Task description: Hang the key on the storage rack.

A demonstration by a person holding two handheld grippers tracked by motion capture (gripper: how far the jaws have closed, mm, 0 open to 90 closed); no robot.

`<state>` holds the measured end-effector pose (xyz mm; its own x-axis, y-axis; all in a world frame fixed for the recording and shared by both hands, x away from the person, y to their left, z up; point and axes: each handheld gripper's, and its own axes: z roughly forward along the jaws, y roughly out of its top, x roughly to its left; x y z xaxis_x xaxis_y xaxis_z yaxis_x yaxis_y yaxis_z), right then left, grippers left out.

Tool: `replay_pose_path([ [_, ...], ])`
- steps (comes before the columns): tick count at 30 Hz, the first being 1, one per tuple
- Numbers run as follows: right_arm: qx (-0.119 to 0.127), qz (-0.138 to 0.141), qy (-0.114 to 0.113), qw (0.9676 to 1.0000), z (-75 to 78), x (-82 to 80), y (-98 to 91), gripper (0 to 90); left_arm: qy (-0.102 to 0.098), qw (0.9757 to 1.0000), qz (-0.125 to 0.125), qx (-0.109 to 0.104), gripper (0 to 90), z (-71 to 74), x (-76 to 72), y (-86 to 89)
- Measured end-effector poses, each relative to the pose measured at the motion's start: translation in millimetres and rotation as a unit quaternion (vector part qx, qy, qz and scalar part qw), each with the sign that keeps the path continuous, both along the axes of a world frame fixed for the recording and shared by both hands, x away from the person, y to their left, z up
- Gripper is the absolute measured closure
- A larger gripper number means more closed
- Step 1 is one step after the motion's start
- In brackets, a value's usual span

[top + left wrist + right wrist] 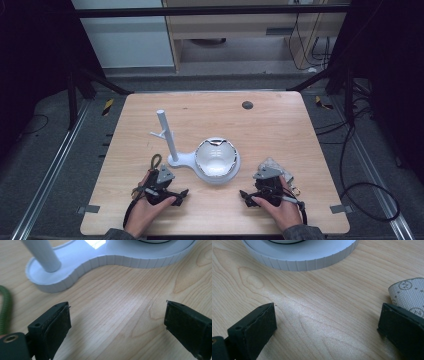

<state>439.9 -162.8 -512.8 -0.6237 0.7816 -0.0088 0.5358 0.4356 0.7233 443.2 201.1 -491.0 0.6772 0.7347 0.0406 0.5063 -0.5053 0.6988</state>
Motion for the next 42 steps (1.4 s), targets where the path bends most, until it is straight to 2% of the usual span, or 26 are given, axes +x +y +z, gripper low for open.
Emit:
replay_pose_path([
  [3, 0.002, 0.002, 0.001, 1.0, 0.0, 0.4, 0.0, 1.4, -0.003, 0.9998, 0.018, 0.009, 9.3, 15.4, 1.5, 12.7],
  [6, 0.002, 0.001, 0.002, 1.0, -0.1, 0.3, 0.1, 1.4, 0.019, 0.9985, 0.044, 0.027, 12.4, 28.1, 7.9, 27.9],
  [10, 0.002, 0.001, 0.002, 1.0, -0.1, 0.3, 0.1, 1.4, 0.052, 0.994, 0.072, 0.064, 14.3, 35.2, 19.7, 47.4],
  [12, 0.002, 0.001, 0.002, 1.0, -0.1, 0.3, 0.1, 1.4, 0.072, 0.9914, 0.08, 0.074, 14.7, 36.5, 25.8, 55.7],
  [14, 0.002, 0.001, 0.002, 1.0, -0.1, 0.3, 0.1, 1.4, 0.082, 0.9893, 0.088, 0.082, 15.6, 37.8, 30.6, 61.3],
  [20, 0.002, 0.001, 0.002, 1.0, -0.1, 0.3, 0.1, 1.4, 0.104, 0.985, 0.093, 0.102, 15.8, 40.7, 40.7, 61.1],
  [21, 0.002, 0.001, 0.002, 1.0, -0.1, 0.3, 0.1, 1.4, 0.106, 0.9837, 0.094, 0.11, 17.4, 41.3, 43.2, 59.7],
  [23, 0.002, 0.001, 0.002, 1.0, -0.1, 0.3, 0.1, 1.4, 0.108, 0.9834, 0.096, 0.11, 21.0, 41.8, 44.2, 59.6],
  [27, 0.002, 0.001, 0.002, 1.0, 0.0, 0.3, 0.1, 1.4, 0.124, 0.9809, 0.1, 0.111, 25.6, 43.4, 48.9, 61.4],
  [30, 0.003, 0.001, 0.003, 1.0, 0.0, 0.2, 0.1, 1.4, 0.133, 0.9796, 0.103, 0.11, 33.5, 46.0, 51.9, 62.3],
  [34, 0.002, 0.001, 0.002, 1.0, -0.1, 0.3, 0.0, 1.4, 0.143, 0.9781, 0.102, 0.111, 37.7, 46.5, 55.3, 60.7],
  [36, 0.002, 0.001, 0.002, 1.0, -0.1, 0.3, 0.1, 1.4, 0.152, 0.9774, 0.103, 0.104, 39.4, 45.6, 57.1, 59.4],
  [41, 0.0, 0.001, 0.001, 1.0, 0.0, 0.1, -0.1, 1.4, 0.171, 0.9723, 0.116, 0.109, 43.4, 39.0, 62.0, 55.0],
  [42, 0.0, 0.001, 0.001, 1.0, 0.0, 0.1, -0.1, 1.4, 0.171, 0.9723, 0.116, 0.109, 44.0, 39.0, 62.0, 55.0],
])
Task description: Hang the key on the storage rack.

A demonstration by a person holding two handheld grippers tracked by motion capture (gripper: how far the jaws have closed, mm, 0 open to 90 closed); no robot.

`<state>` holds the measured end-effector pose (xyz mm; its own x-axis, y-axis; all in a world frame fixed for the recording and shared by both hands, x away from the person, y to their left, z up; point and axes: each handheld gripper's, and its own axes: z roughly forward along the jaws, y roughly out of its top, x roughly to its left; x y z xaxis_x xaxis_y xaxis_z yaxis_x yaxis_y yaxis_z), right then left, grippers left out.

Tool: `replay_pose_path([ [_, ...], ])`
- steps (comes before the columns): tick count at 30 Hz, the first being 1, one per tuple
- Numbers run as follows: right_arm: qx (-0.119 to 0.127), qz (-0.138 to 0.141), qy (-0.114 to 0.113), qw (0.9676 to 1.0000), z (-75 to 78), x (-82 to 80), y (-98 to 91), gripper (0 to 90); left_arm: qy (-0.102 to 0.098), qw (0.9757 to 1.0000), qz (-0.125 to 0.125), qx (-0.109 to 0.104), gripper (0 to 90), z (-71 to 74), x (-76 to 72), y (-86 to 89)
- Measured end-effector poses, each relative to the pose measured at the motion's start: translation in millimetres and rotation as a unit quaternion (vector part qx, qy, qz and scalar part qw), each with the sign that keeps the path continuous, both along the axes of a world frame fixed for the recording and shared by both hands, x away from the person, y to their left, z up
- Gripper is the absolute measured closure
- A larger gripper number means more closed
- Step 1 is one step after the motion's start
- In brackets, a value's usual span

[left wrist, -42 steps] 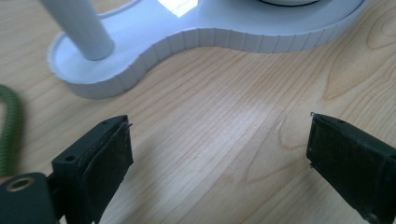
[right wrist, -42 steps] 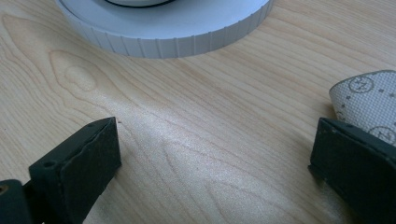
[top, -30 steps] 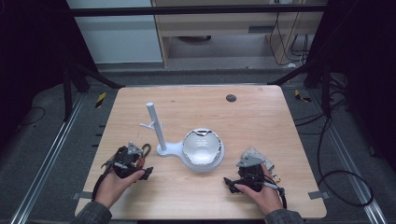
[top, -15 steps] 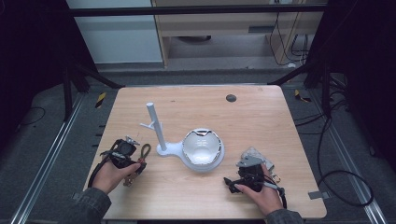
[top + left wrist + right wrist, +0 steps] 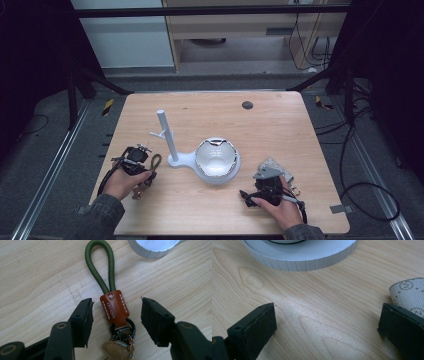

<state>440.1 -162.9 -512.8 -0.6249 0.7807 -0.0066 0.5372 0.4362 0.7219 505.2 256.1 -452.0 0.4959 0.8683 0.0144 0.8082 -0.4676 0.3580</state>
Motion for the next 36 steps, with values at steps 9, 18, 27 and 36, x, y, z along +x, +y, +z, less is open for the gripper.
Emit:
replay_pose_path([
  [9, -0.001, 0.001, -0.001, 1.0, -0.1, -0.2, -0.2, 1.4, 0.015, 0.9996, 0.023, -0.003, 45.3, -9.1, 3.5, 1.7],
  [18, 0.0, 0.0, -0.002, 1.0, -0.4, -0.8, -0.1, 1.4, 0.016, 0.9993, 0.032, -0.009, 49.7, -12.9, 4.8, 4.5],
  [27, 0.001, 0.001, 0.0, 1.0, -0.3, -1.8, -0.1, 1.3, 0.009, 0.9997, 0.02, -0.008, 57.5, -15.5, 6.7, 7.3],
  [36, 0.002, 0.002, 0.001, 1.0, -0.2, -2.1, 0.0, 1.3, -0.004, 0.9999, 0.01, -0.006, 65.5, -14.3, 4.7, 10.4],
])
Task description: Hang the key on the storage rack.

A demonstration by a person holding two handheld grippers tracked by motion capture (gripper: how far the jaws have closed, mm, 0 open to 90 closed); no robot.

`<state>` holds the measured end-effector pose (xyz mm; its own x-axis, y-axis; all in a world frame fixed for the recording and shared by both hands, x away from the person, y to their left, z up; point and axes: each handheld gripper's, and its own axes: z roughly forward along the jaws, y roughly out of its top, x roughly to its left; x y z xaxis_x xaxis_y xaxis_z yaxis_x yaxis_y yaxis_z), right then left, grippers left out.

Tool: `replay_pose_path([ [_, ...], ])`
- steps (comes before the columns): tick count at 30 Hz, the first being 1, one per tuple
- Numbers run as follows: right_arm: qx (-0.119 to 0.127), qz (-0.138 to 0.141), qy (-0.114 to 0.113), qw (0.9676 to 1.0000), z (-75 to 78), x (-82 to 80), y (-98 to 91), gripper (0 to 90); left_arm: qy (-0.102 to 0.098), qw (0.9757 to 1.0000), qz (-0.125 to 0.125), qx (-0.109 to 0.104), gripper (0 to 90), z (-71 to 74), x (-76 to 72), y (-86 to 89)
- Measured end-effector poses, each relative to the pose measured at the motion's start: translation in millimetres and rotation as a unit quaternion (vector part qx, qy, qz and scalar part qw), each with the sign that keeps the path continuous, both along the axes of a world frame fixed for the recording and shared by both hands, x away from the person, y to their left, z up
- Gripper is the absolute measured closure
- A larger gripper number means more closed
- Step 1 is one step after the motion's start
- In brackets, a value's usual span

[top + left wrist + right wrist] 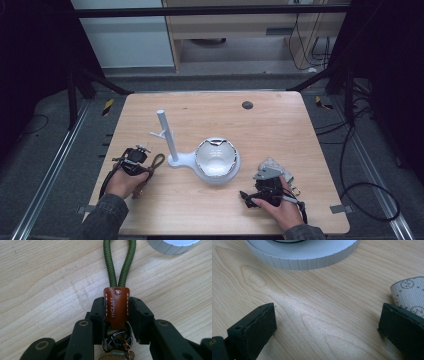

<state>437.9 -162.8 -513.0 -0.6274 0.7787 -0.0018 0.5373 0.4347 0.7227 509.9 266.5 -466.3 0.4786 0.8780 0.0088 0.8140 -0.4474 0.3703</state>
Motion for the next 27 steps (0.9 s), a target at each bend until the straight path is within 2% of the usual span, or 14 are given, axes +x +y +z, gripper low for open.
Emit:
replay_pose_path([
  [5, 0.0, 0.0, 0.0, 1.0, 0.0, 0.0, 0.0, 1.3, -0.024, 0.9997, -0.004, -0.007, 65.6, 8.2, -7.7, 4.4],
  [7, 0.0, 0.0, 0.0, 1.0, 0.0, 0.0, 0.0, 1.3, -0.043, 0.9989, -0.007, -0.017, 65.7, 13.5, -15.9, 6.7],
  [8, 0.0, 0.0, 0.0, 1.0, 0.0, 0.0, 0.0, 1.3, -0.043, 0.9989, -0.007, -0.017, 65.8, 13.5, -15.9, 6.7],
  [11, 0.0, 0.0, 0.0, 1.0, 0.0, 0.0, 0.0, 1.3, -0.065, 0.9974, -0.011, -0.027, 65.8, 18.5, -25.6, 9.3],
  [13, 0.0, 0.0, 0.0, 1.0, 0.0, 0.0, 0.0, 1.3, -0.087, 0.9956, -0.018, -0.031, 65.8, 23.1, -34.3, 9.8],
  [14, 0.0, 0.0, 0.0, 1.0, 0.0, 0.0, 0.0, 1.3, -0.087, 0.9956, -0.018, -0.031, 65.9, 23.1, -34.3, 9.8],
  [16, 0.0, 0.0, 0.0, 1.0, 0.0, 0.0, 0.0, 1.3, -0.102, 0.9941, -0.022, -0.03, 65.9, 26.5, -39.1, 9.9],
  [17, 0.001, 0.0, 0.001, 1.0, 0.1, 0.0, 0.1, 1.2, -0.117, 0.9924, -0.024, -0.031, 66.0, 30.0, -43.0, 10.6],
  [18, 0.001, 0.0, 0.001, 1.0, 0.1, 0.0, 0.1, 1.2, -0.117, 0.9924, -0.024, -0.031, 66.0, 30.0, -43.0, 10.6],
  [21, 0.0, 0.001, 0.001, 1.0, 0.1, 0.5, 0.2, 0.7, -0.14, 0.9891, -0.021, -0.04, 66.2, 34.8, -49.1, 13.7],
  [22, 0.0, 0.001, 0.001, 1.0, 0.1, 0.5, 0.2, 0.7, -0.14, 0.9891, -0.021, -0.04, 66.2, 34.8, -49.1, 13.7],
  [27, -0.001, 0.002, 0.002, 1.0, 0.1, 0.7, 0.2, 0.5, -0.16, 0.9855, -0.023, -0.05, 66.2, 40.2, -56.6, 15.4],
])
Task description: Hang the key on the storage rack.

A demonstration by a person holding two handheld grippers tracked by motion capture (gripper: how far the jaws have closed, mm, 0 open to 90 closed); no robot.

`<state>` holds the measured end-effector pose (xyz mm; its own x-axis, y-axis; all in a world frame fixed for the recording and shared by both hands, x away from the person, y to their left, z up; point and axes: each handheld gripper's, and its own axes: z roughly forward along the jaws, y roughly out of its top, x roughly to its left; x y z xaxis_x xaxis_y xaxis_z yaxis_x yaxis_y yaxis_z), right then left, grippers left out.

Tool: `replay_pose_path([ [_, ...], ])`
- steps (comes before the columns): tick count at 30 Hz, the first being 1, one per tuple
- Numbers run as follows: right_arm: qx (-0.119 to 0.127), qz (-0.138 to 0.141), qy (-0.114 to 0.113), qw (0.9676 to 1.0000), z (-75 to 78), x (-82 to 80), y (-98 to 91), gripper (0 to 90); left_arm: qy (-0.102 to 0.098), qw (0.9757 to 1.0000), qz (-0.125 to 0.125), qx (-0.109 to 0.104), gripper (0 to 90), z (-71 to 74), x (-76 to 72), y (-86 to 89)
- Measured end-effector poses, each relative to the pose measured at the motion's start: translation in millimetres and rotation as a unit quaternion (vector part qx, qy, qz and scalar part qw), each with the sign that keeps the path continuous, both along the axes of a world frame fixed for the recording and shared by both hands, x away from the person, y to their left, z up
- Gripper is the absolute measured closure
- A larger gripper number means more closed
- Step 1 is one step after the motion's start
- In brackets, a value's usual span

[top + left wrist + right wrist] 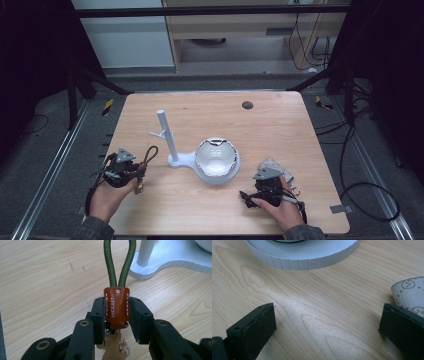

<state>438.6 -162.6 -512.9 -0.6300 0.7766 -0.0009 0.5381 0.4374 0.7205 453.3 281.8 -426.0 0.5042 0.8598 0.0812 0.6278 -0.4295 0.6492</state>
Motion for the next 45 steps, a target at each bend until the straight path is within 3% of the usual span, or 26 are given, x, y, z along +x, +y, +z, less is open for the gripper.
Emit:
replay_pose_path([
  [12, -0.004, 0.0, -0.003, 1.0, -0.2, 0.6, 0.2, 0.2, -0.029, 0.9994, -0.016, -0.005, 66.2, 9.4, -11.6, -8.5],
  [18, -0.004, 0.0, -0.003, 1.0, -0.2, 0.7, 0.1, 0.2, -0.046, 0.9986, -0.018, -0.02, 66.3, 14.4, -16.4, -9.1],
  [31, -0.002, -0.006, 0.0, 1.0, -0.1, 0.7, 0.8, 0.2, -0.093, 0.9939, -0.03, -0.053, 66.3, 26.7, -32.3, -12.1],
  [45, -0.002, -0.007, 0.0, 1.0, -0.1, 0.7, 0.8, 0.2, -0.113, 0.9903, -0.043, -0.068, 66.3, 33.9, -40.2, -21.5],
])
